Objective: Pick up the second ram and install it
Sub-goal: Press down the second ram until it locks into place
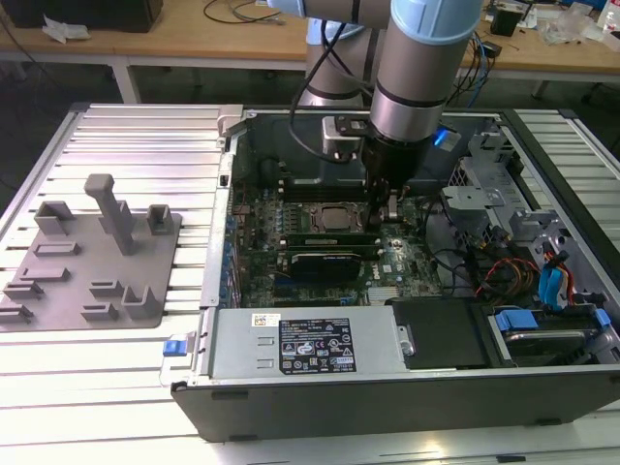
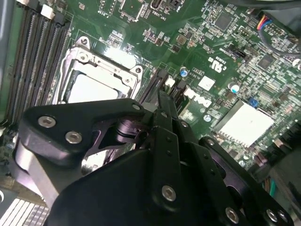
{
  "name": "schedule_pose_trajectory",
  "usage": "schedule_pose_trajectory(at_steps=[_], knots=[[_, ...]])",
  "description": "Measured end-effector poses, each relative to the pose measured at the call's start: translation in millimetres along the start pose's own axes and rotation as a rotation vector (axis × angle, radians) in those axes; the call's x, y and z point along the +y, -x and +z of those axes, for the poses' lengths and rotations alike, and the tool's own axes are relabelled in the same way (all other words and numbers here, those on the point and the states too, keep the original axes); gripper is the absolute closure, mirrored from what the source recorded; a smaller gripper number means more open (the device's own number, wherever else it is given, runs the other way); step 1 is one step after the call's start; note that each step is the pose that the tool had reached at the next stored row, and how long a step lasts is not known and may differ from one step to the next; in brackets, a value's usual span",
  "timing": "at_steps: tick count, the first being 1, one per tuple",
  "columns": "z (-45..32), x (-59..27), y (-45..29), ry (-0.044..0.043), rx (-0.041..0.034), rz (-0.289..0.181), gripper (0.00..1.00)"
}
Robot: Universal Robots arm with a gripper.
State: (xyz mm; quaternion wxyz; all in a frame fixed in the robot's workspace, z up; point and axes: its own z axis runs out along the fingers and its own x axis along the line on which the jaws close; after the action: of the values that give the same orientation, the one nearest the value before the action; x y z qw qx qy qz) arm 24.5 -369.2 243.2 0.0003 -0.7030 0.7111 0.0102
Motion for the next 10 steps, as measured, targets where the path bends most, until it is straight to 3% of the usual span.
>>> schedule_pose_trajectory(at_steps=[1,3,10], knots=[[-4.9,0.1,0.1,0.0001,0.0002,0.000,0.92],[-7.1,0.1,0.1,0.0000,0.0004,0.000,0.92],[-7.3,2.3,0.0,0.0000,0.0009,0.000,0.92]])
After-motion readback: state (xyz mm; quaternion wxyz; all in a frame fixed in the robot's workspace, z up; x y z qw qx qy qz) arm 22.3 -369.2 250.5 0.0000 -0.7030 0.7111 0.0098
